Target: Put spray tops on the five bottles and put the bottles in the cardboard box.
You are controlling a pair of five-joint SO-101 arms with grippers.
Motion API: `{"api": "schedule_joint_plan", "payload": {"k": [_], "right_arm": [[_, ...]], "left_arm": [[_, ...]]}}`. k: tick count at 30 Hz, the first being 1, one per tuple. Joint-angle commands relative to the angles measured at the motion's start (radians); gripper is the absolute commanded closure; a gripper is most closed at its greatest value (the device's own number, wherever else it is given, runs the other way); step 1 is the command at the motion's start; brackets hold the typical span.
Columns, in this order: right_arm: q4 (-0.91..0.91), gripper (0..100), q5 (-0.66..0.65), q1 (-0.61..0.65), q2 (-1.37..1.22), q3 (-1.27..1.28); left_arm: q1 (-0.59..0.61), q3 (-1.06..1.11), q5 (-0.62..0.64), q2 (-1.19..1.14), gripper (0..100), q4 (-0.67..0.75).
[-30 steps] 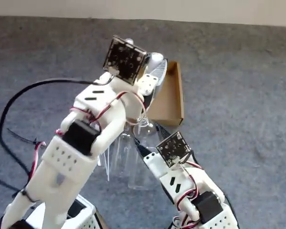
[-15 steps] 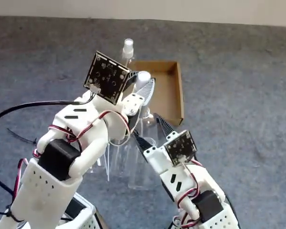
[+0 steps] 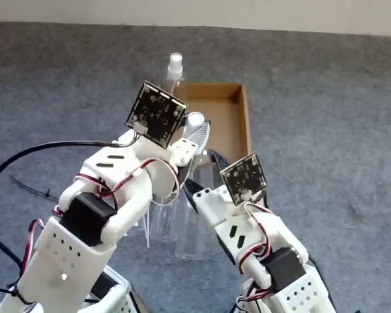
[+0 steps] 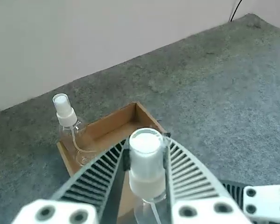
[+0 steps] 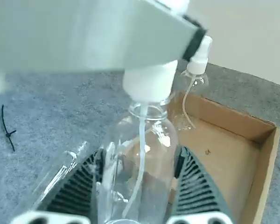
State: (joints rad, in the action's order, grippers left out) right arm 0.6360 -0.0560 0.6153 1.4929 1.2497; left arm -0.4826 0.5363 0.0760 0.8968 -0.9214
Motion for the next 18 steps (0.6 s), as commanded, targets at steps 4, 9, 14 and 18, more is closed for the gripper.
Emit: {"api": "schedule_joint_plan", "payload": {"k": [4, 9, 14, 18], "right_arm": [[-0.039, 99.5, 0.021, -0.021, 0.004, -0.082], [-0.039, 99.5, 0.021, -0.021, 0.004, -0.081], [-0.039, 99.5, 0.021, -0.019, 0.004, -0.079], [-0.039, 99.5, 0.018, -0.019, 0.004, -0.039]], "left_arm": [[-0.013, -0.005, -0.009, -0.001, 89, -0.035], [-0.013, -0.13, -0.011, -0.001, 88, -0.094], [-0.004, -0.252, -0.061, -0.01, 88, -0.107], [-0.004, -0.306, -0.074, -0.01, 88, -0.106]]}}
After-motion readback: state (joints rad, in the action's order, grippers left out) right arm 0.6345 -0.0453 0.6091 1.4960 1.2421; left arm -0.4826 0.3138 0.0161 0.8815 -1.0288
